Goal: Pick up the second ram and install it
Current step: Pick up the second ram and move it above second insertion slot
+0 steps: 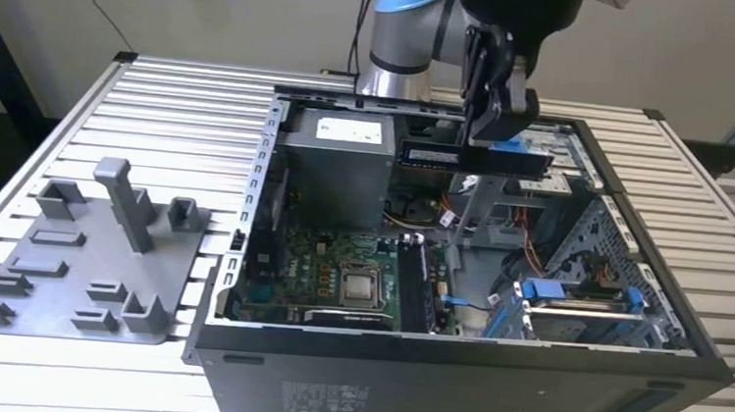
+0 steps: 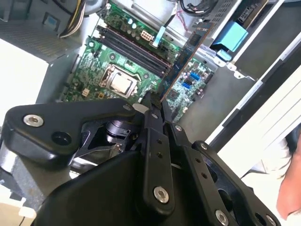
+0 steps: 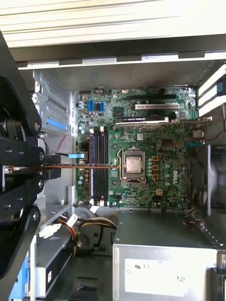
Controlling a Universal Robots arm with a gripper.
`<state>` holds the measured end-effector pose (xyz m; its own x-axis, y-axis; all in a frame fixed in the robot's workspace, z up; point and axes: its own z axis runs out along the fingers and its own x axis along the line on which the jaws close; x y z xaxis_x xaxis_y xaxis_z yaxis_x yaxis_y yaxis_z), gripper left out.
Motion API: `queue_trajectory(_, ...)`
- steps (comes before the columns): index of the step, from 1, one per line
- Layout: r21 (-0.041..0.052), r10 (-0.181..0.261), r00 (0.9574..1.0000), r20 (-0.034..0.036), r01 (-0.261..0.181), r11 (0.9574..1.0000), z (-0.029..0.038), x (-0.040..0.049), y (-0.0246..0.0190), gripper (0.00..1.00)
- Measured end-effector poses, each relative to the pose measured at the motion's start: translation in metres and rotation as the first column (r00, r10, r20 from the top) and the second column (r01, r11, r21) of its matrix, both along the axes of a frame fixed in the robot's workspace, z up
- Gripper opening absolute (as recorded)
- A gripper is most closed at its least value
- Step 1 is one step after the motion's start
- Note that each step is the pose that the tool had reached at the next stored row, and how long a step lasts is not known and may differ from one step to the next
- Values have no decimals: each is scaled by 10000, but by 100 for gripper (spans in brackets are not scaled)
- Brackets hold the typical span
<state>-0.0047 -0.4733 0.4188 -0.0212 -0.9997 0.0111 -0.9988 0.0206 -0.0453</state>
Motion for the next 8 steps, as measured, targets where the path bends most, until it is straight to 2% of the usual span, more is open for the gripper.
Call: queue_trajectory(8,1,0,10000,0,0,10000,-7,-14,191,14)
